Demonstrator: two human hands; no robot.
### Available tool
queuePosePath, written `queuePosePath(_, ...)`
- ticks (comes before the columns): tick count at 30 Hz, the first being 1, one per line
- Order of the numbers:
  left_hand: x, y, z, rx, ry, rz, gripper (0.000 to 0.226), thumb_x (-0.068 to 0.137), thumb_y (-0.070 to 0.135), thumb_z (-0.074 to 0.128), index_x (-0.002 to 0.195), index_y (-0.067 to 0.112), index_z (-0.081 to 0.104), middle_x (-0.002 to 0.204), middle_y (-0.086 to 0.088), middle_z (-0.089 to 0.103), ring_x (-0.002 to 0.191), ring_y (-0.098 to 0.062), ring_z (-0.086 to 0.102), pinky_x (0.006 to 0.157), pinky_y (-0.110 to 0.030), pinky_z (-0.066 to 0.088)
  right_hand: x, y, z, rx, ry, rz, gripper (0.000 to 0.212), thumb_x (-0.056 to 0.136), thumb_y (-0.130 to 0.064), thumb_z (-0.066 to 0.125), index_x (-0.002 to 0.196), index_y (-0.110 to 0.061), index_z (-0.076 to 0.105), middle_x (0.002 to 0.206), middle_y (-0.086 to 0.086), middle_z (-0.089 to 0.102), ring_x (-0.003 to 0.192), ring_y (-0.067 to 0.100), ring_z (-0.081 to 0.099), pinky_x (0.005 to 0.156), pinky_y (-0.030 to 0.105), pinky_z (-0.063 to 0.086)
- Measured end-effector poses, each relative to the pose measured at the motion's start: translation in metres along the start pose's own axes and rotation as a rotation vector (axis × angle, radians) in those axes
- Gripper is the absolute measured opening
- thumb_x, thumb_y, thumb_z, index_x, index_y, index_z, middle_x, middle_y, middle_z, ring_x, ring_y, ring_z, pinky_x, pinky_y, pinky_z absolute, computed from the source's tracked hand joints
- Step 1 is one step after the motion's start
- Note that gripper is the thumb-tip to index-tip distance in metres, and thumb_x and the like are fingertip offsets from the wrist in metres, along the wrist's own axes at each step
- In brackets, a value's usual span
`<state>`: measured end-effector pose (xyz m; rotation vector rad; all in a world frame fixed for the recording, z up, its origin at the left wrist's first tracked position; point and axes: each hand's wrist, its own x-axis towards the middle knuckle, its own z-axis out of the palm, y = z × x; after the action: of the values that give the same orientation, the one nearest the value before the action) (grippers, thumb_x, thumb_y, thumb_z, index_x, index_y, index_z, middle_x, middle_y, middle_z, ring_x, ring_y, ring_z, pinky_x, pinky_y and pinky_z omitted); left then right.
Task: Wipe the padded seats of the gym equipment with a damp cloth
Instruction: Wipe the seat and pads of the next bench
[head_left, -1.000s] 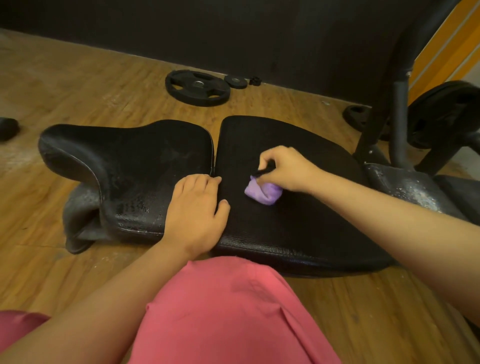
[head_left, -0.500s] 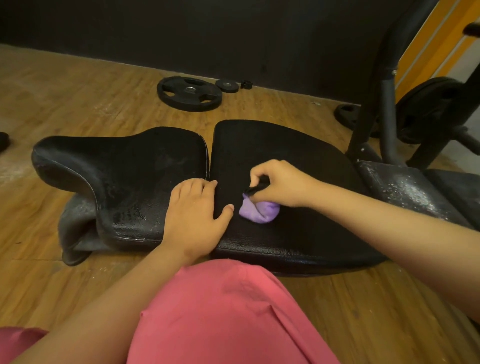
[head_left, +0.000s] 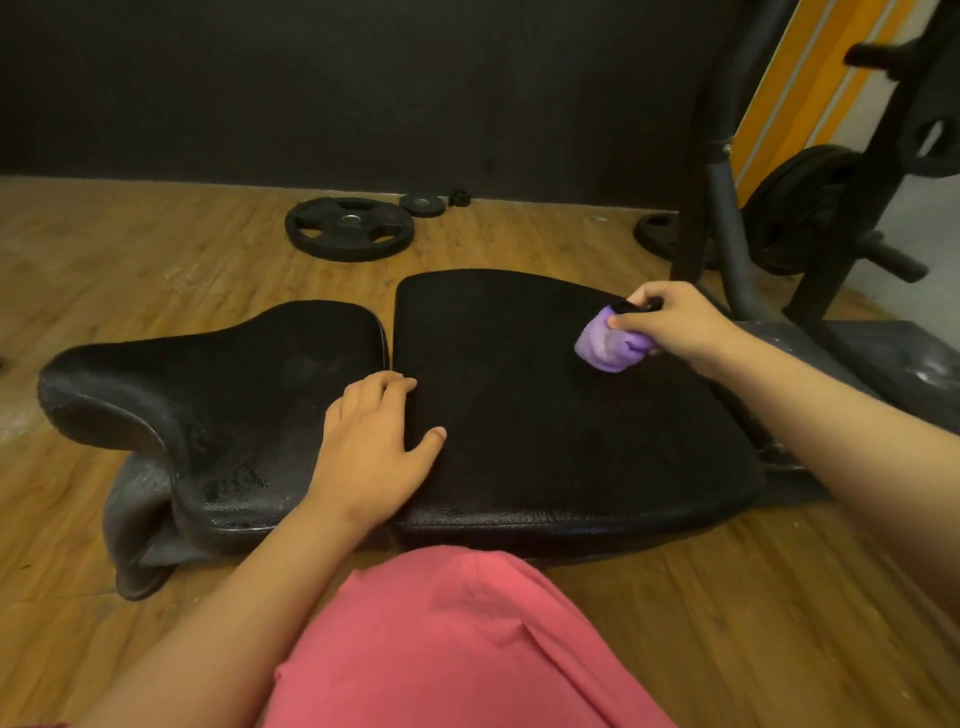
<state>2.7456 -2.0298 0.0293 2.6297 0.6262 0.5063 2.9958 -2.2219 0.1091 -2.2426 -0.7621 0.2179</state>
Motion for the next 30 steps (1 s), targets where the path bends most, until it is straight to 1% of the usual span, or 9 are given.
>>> queuePosePath(3,0.008,0.012,0.004,-0.048,-0.016,0.069,0.057,0.09,0.041,0.057,0.14,0.017,0.044,0.146,0.002,0.038,0.138,-0.015,0.027,0.114,-0.034,0.019,-0.012,0.007,-0.02,0.021,-0.145,0.041,0.01,0.086,-0.022,0.069,0.084,-0.013,0.065,0.072,0.003,0.061,0.064,0.011,0.056,0.055,0.017,0.044)
queuePosePath(6,0.016,0.028,0.012,-0.074,-0.034,0.147,0.058,0.09,0.048,0.054,0.14,0.019,0.045,0.147,0.006,0.038,0.139,-0.012,0.027,0.114,-0.031,0.016,-0.028,0.006,-0.023,0.045,-0.304,0.044,0.016,0.085,-0.022,0.071,0.089,-0.007,0.068,0.078,0.005,0.062,0.07,0.013,0.058,0.061,0.022,0.048)
queuePosePath(9,0.02,0.036,0.02,-0.053,-0.078,0.213,0.065,0.082,0.055,0.041,0.138,0.023,0.047,0.146,0.009,0.041,0.138,-0.009,0.03,0.115,-0.032,0.018,-0.04,0.004,-0.005,-0.129,-0.488,-0.062,0.011,0.084,-0.025,0.072,0.089,-0.017,0.069,0.084,-0.008,0.063,0.078,0.004,0.059,0.071,0.019,0.046)
queuePosePath(12,0.023,0.035,0.024,-0.069,-0.105,0.205,0.065,0.08,0.058,0.039,0.136,0.027,0.049,0.144,0.012,0.043,0.136,-0.006,0.032,0.114,-0.029,0.018,-0.033,0.003,0.022,-0.36,-0.439,-0.225,0.01,0.083,-0.022,0.072,0.091,-0.018,0.067,0.09,-0.01,0.063,0.084,0.003,0.059,0.073,0.018,0.043)
queuePosePath(18,0.021,0.03,0.026,-0.076,-0.115,0.207,0.075,0.075,0.067,0.027,0.137,0.03,0.048,0.145,0.015,0.042,0.136,-0.004,0.032,0.114,-0.031,0.021,0.014,-0.014,0.049,-0.403,-0.32,-0.301,0.008,0.084,-0.015,0.069,0.091,-0.016,0.066,0.094,-0.003,0.064,0.087,0.009,0.06,0.067,0.017,0.041)
queuePosePath(22,0.02,0.029,0.026,-0.06,-0.124,0.215,0.078,0.075,0.068,0.024,0.14,0.031,0.045,0.147,0.016,0.039,0.139,-0.002,0.028,0.115,-0.031,0.02,-0.009,-0.001,0.026,-0.353,-0.534,-0.314,0.007,0.084,-0.018,0.071,0.087,-0.02,0.065,0.089,-0.011,0.061,0.088,0.002,0.058,0.079,0.016,0.043)
queuePosePath(25,0.02,0.029,0.027,-0.06,-0.123,0.214,0.078,0.075,0.069,0.024,0.14,0.032,0.045,0.147,0.017,0.039,0.139,-0.002,0.028,0.115,-0.03,0.02,-0.035,0.022,0.001,-0.341,-0.65,-0.28,0.009,0.082,-0.019,0.073,0.082,-0.021,0.064,0.082,-0.01,0.062,0.082,0.003,0.059,0.076,0.015,0.044)
queuePosePath(28,0.021,0.029,0.027,-0.069,-0.112,0.214,0.076,0.075,0.069,0.027,0.137,0.031,0.048,0.144,0.016,0.042,0.136,-0.004,0.033,0.114,-0.032,0.023,-0.029,0.042,-0.01,-0.456,-0.501,-0.27,0.009,0.082,-0.02,0.072,0.085,-0.018,0.063,0.081,-0.003,0.064,0.077,0.013,0.061,0.074,0.032,0.049)
queuePosePath(30,0.022,0.029,0.027,-0.069,-0.106,0.218,0.074,0.075,0.068,0.029,0.135,0.031,0.05,0.142,0.016,0.044,0.133,-0.004,0.035,0.112,-0.031,0.024,-0.011,0.045,-0.007,-0.516,-0.372,-0.265,0.01,0.081,-0.019,0.07,0.087,-0.018,0.063,0.08,-0.002,0.063,0.074,0.013,0.06,0.07,0.035,0.048)
